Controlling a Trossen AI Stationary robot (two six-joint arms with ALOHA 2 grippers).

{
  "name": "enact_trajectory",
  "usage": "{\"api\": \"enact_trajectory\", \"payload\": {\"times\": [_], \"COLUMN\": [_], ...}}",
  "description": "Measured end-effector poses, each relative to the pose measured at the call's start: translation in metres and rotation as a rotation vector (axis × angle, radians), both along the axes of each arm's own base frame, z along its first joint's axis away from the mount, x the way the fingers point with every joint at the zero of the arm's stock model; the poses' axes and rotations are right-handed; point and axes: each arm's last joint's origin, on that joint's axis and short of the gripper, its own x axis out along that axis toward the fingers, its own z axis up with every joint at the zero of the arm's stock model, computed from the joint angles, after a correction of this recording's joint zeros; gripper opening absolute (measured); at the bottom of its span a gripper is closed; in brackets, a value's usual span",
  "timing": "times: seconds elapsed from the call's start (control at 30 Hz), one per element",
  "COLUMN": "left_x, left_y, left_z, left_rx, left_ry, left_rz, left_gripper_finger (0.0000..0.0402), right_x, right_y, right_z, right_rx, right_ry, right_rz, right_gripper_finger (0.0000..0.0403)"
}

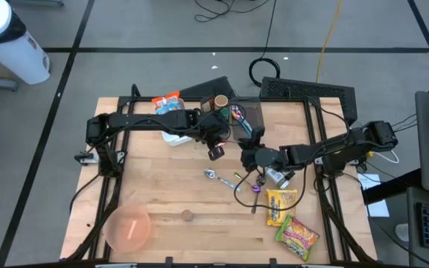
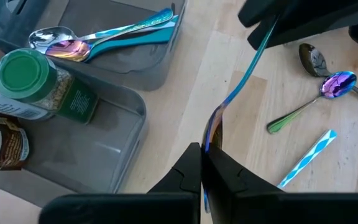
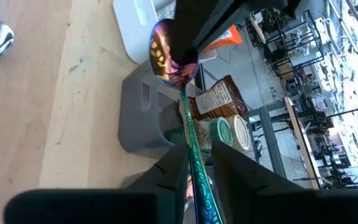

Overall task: Pick & Place Food Item
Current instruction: Put the left purple spoon into the right black bin

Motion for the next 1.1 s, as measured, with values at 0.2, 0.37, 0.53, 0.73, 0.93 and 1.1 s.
{"api": "enact_trajectory", "payload": {"times": [0.2,0.37,0.53,0.73,0.93,1.1], "left_x": [0.0002,0.0002,0.0002,0.0017,0.0026,0.0012], "left_y": [0.0001,0.0001,0.0001,0.0008,0.0004,-0.0006], "left_z": [0.0003,0.0004,0.0004,0.0015,0.0022,0.0049], "left_rx": [0.002,0.003,0.002,0.001,0.01,0.033], "left_ry": [-0.003,-0.003,-0.003,-0.024,-0.032,-0.032], "left_rz": [0.0,-0.002,-0.001,0.008,-0.014,-0.085], "left_gripper_finger": [0.0008,0.0005,0.0005,0.003,0.0077,0.0106], "right_x": [-0.0001,-0.0003,-0.0005,-0.0007,-0.0007,-0.0006], "right_y": [0.0003,0.0003,0.0001,-0.0002,0.0001,0.0001], "right_z": [-0.0012,-0.0017,-0.0017,-0.0016,-0.0008,-0.0006], "right_rx": [-0.004,-0.004,-0.005,-0.007,-0.006,0.003], "right_ry": [0.015,0.021,0.02,0.016,0.008,0.0], "right_rz": [0.013,0.014,0.007,-0.004,-0.007,-0.011], "right_gripper_finger": [0.0025,0.0017,0.0016,0.0014,0.0013,0.0013]}}
